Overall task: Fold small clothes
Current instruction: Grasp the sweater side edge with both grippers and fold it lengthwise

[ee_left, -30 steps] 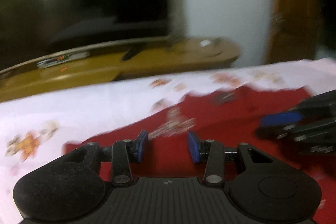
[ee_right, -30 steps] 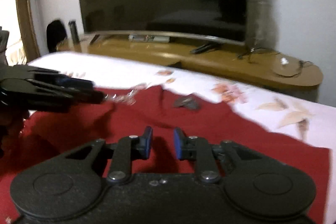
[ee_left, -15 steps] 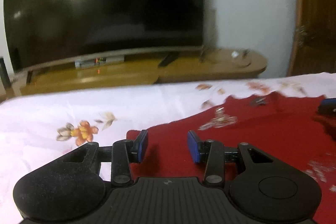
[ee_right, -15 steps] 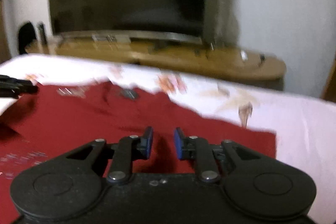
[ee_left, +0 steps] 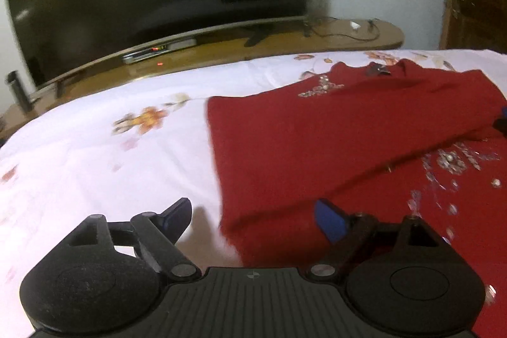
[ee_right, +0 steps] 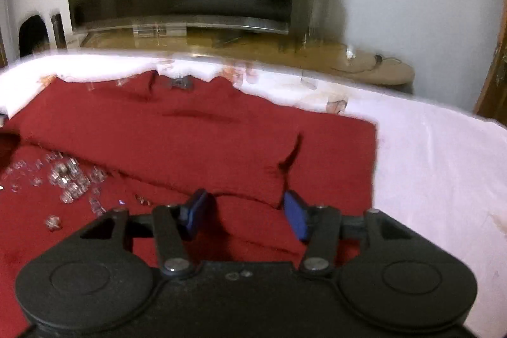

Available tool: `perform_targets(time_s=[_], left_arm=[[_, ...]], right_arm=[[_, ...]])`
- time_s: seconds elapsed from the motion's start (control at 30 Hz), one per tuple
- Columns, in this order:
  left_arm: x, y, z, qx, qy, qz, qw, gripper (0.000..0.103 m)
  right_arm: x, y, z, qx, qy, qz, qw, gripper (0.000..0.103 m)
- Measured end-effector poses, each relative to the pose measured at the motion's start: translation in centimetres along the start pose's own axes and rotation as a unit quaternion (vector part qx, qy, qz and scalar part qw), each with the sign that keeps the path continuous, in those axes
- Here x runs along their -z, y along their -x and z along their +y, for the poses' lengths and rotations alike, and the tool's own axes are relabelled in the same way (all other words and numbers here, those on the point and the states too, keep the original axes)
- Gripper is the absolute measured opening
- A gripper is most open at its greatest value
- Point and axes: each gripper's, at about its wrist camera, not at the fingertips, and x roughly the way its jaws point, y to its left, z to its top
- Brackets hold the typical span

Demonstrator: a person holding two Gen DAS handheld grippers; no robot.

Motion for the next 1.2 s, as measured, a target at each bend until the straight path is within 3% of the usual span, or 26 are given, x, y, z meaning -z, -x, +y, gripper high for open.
perform_targets(time_s=[0.07, 0.13, 0.27, 0.37, 0.43, 0.57, 0.67, 0.73, 0.87, 0.97, 1.0, 1.03, 1.07, 1.1, 1.13, 1.2], left_arm=[[1.3, 2.6, 0.6, 0.008, 0.025, -0.014, 0.9996, 0.085], [3.0, 4.8, 1.1, 0.022, 0.051, -0.002, 0.9984, 0.082], [8.0, 9.2, 1.9, 0.056, 0.123, 0.048, 0.9897, 0.047], [11.5, 12.8, 2.1, 0.085, 0.161, 0.062, 0.9814, 0.042], [13.5, 14.4, 2.5, 0.132, 0.205, 0.079, 0.9667, 0.042], [16.1, 16.2, 2.8, 0.193, 0.233, 0.097, 0.9481, 0.042], [18.2, 16.9, 3.0, 0.243, 0.279, 0.106, 0.923, 0.042], [19.8, 17.3, 2.7, 0.277, 0.308, 0.113, 0.9033, 0.042], [21.8, 17.2, 2.6, 0.306, 0.35, 0.097, 0.8799, 0.042], [22.4, 16.0, 3.4, 0.329, 0.386, 0.093, 0.8565, 0.038], [22.3, 15.7, 3.3, 0.324, 0.38, 0.093, 0.8614, 0.031], [22.2, 15.6, 3.0, 0.311, 0.367, 0.096, 0.8714, 0.014], [22.2, 15.4, 2.7, 0.296, 0.358, 0.097, 0.8803, 0.006], [22.4, 15.4, 2.6, 0.296, 0.361, 0.092, 0.8794, 0.006], [22.3, 15.4, 2.4, 0.294, 0.362, 0.086, 0.8802, 0.004], [21.7, 16.5, 2.1, 0.281, 0.341, 0.075, 0.8938, 0.003]], right_arm=[[-0.6, 1.3, -0.5, -0.005, -0.025, -0.013, 1.0, 0.051], [-0.3, 3.6, -1.1, -0.022, -0.051, -0.041, 0.998, 0.052], [3.3, 8.0, -3.7, -0.09, -0.136, -0.013, 0.986, 0.048], [7.1, 11.6, -5.1, -0.105, -0.176, 0.015, 0.979, 0.038], [10.0, 14.0, -5.9, -0.112, -0.215, 0.039, 0.969, 0.038], [15.8, 18.6, -6.2, -0.141, -0.295, 0.084, 0.941, 0.038], [18.6, 21.2, -5.3, -0.167, -0.343, 0.096, 0.919, 0.037], [19.4, 21.9, -4.4, -0.187, -0.37, 0.103, 0.904, 0.037], [21.0, 22.5, -2.2, -0.217, -0.397, 0.107, 0.886, 0.037], [21.7, 21.8, -1.1, -0.246, -0.436, 0.101, 0.86, 0.037], [21.7, 21.4, -0.8, -0.253, -0.441, 0.099, 0.856, 0.034], [21.7, 21.1, -0.6, -0.253, -0.444, 0.097, 0.854, 0.031], [21.6, 20.7, -0.5, -0.251, -0.453, 0.097, 0.85, 0.024], [21.6, 20.3, -0.5, -0.25, -0.461, 0.099, 0.846, 0.011], [21.5, 20.0, -0.3, -0.245, -0.462, 0.105, 0.846, 0.006], [21.2, 20.0, 0.3, -0.227, -0.441, 0.106, 0.862, 0.005]])
